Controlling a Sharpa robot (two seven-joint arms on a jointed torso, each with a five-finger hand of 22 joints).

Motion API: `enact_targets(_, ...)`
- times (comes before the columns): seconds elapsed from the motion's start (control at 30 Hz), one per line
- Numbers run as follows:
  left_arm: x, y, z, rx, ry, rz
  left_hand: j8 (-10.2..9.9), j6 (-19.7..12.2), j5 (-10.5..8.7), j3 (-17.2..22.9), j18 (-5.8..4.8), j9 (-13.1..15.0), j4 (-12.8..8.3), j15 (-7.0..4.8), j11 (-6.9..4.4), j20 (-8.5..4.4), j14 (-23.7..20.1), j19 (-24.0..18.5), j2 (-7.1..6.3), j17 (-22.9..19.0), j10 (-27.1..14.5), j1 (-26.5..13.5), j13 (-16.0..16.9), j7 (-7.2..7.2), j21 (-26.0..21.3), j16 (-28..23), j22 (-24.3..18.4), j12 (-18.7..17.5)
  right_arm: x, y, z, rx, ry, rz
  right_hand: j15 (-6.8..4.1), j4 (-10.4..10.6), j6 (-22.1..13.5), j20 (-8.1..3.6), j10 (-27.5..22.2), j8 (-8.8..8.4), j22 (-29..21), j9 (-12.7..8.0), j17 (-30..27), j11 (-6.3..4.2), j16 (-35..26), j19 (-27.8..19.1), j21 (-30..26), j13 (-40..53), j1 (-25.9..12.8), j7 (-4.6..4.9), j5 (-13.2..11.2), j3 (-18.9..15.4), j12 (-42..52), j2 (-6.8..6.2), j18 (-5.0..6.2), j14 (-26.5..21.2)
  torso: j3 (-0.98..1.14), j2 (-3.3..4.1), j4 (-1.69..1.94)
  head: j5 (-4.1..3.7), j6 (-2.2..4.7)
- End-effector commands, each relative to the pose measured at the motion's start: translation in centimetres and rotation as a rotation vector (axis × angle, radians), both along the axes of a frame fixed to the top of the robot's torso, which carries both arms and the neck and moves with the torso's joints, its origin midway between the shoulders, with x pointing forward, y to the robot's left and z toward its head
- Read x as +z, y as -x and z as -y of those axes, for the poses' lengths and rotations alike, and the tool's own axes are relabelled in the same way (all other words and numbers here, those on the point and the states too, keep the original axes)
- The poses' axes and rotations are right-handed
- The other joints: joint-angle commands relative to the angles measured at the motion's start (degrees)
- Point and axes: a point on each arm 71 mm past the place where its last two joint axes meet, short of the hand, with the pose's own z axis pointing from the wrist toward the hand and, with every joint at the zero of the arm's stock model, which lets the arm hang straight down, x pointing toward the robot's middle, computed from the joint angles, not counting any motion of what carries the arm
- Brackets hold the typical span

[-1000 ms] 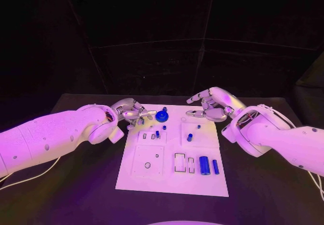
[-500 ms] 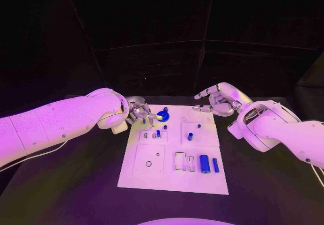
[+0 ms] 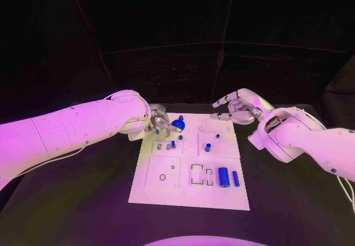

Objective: Assemble the parts on the task board

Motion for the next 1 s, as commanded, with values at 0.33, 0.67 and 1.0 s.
enact_targets(0.33,-0.7,-0.1,1.2,-0.063,-0.102,-0.037,1.0,-0.9,-0.15,-0.3,-0.81,0.9,-0.2,-0.53,-0.32,0.00,5.9,0.6,1.28,15.1,0.3,0.3,0.3,0.01,0.4,0.2,0.1,0.5,-0.1,-0.2,-0.3,-0.010,0.002,-0.018,-0.48,0.1,0.5,-0.07,-0.1,0.34,-0.4,-0.1,4.6,-0.36,-0.4,-0.6,-0.5,-0.2,0.0,-0.23,1.1,-0.5,-0.1,0.24,-0.39,3.6,-0.12,0.05,-0.03,0.13,-0.52)
enact_targets(0.67,-1.0,-0.2,1.6,-0.088,-0.136,-0.057,1.5,-1.2,-0.14,-0.2,-0.86,1.6,-0.4,-0.53,-0.33,0.00,5.9,0.6,1.90,15.1,0.3,0.7,0.2,-0.01,0.6,0.2,0.5,0.5,-0.1,-0.3,-0.3,-0.013,0.004,-0.021,-0.50,0.1,0.5,-0.10,-0.1,0.38,-0.5,-0.1,4.5,-0.38,-0.5,-0.6,-0.5,-0.3,0.1,-0.25,1.4,-0.6,-0.1,0.38,-0.37,3.6,-0.12,0.05,0.02,0.30,-0.76)
enact_targets(1.0,-1.2,-0.2,1.7,-0.100,-0.153,-0.073,2.0,-1.5,-0.13,-0.1,-0.87,2.2,-0.6,-0.53,-0.35,0.01,5.9,0.6,2.28,15.1,0.4,1.2,0.4,-0.04,0.6,0.2,0.6,0.6,-0.2,-0.4,-0.3,-0.015,0.005,-0.024,-0.54,0.1,0.5,-0.13,-0.1,0.41,-0.5,-0.1,4.5,-0.41,-0.5,-0.6,-0.6,-0.4,0.2,-0.27,1.8,-0.7,-0.2,0.51,-0.37,3.6,-0.09,0.05,0.02,0.32,-0.93)
